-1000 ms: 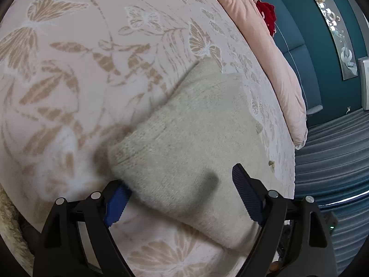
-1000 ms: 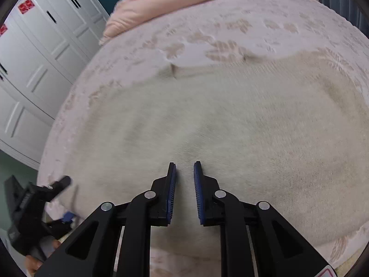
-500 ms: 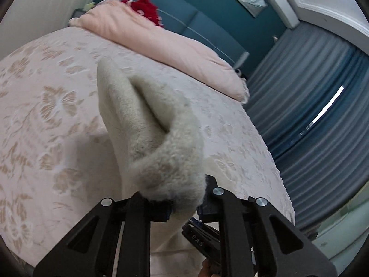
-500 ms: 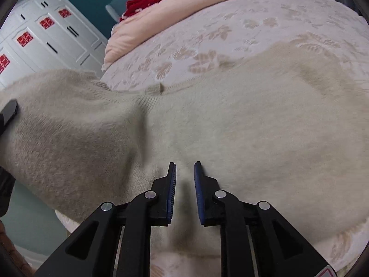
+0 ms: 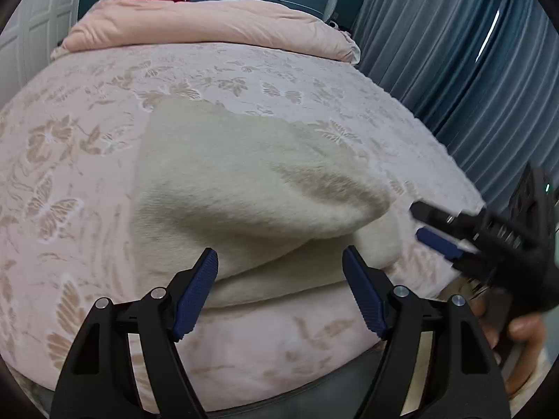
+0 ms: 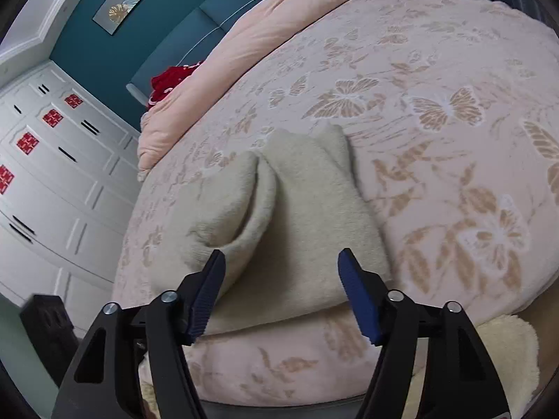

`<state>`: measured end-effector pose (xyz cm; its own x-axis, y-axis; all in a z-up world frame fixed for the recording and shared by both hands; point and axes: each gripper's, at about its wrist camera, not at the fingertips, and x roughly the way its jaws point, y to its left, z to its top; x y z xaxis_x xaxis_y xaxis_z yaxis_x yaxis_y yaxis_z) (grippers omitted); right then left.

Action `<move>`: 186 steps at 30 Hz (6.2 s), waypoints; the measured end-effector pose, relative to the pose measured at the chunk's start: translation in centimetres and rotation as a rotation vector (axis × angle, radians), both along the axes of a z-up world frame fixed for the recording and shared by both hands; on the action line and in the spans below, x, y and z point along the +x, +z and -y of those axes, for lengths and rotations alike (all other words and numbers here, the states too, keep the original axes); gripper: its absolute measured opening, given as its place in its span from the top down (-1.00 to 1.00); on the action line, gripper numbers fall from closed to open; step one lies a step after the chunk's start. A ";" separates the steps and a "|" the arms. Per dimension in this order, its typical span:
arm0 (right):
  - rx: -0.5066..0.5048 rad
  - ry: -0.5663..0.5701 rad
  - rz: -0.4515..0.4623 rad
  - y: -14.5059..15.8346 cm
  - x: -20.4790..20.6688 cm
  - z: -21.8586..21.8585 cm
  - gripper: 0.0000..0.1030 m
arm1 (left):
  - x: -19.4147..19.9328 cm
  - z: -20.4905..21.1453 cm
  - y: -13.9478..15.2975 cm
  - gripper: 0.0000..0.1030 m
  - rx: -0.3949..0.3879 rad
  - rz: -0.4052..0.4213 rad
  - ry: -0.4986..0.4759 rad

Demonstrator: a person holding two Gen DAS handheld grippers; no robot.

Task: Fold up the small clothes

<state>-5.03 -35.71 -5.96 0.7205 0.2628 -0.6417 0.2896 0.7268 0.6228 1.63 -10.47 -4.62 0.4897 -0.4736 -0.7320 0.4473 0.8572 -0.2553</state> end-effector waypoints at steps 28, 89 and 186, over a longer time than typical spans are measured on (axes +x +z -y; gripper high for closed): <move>0.026 -0.013 -0.072 -3.4 2.5 2.4 0.72 | 1.6 -1.9 -4.7 0.80 0.089 -0.093 0.050; -0.411 0.289 -0.218 -1.0 14.7 -4.8 1.00 | 5.8 0.8 -1.9 -0.54 0.017 -0.211 0.114; 0.016 0.059 -0.231 -7.8 8.6 2.7 -0.68 | 11.7 1.2 -8.0 -0.91 -0.157 -0.485 0.214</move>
<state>3.58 -38.42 -13.78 0.5378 0.3115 -0.7834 0.3834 0.7373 0.5563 13.35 -11.71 -12.64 0.2109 -0.5217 -0.8266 0.0660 0.8513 -0.5205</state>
